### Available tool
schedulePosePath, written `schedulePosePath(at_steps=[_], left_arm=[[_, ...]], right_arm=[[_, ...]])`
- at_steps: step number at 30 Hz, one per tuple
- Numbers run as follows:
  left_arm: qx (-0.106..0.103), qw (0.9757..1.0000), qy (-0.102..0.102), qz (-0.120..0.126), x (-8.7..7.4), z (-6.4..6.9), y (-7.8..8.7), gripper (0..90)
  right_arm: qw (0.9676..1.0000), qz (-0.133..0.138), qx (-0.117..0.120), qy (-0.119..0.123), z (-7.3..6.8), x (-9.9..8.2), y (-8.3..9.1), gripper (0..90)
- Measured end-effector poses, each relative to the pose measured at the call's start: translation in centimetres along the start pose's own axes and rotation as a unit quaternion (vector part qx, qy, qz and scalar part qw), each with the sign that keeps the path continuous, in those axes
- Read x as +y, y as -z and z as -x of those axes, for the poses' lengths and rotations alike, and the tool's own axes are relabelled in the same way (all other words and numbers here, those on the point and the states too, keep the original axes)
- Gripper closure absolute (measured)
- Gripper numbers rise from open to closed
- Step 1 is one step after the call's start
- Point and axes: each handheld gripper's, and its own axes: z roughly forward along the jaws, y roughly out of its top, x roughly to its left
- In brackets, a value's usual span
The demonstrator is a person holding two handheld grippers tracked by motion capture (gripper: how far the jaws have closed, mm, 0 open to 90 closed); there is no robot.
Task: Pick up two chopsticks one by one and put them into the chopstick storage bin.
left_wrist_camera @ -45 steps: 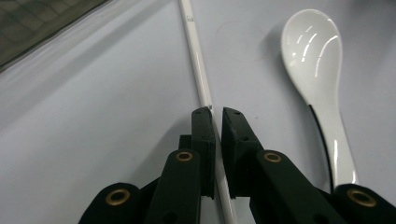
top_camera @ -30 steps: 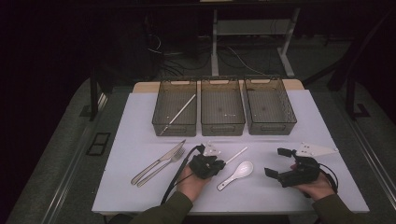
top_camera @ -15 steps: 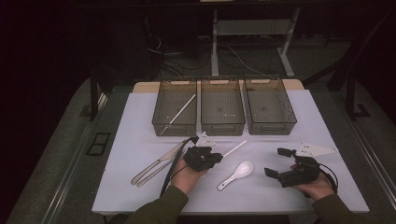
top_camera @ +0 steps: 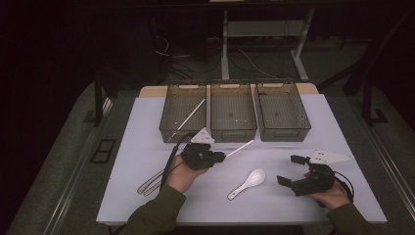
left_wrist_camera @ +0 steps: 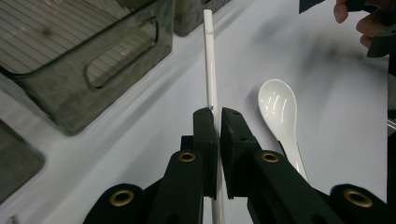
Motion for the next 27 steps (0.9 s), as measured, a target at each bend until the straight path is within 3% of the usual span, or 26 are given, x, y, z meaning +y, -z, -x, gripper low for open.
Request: schedulePosePath(at_steps=[9,17,22,27], left_arm=[[0.005,0.9999,-0.002,0.009,0.9,-1.3,1.3,84.2],[0.019,0.9995,-0.001,0.024,2.2,-3.3,2.5,84.2],[0.043,0.9988,-0.003,0.024,3.6,-5.2,3.5,84.2],[0.069,0.9972,0.007,0.027,4.8,-7.3,4.2,84.1]], right_arm=[[1.0000,0.000,-0.002,0.000,0.0,0.0,0.0,0.7],[1.0000,-0.001,-0.002,-0.001,0.0,0.0,0.0,0.7],[1.0000,-0.002,-0.002,-0.004,0.0,0.0,0.0,0.7],[1.0000,-0.001,-0.003,-0.001,0.0,0.0,0.0,0.7]])
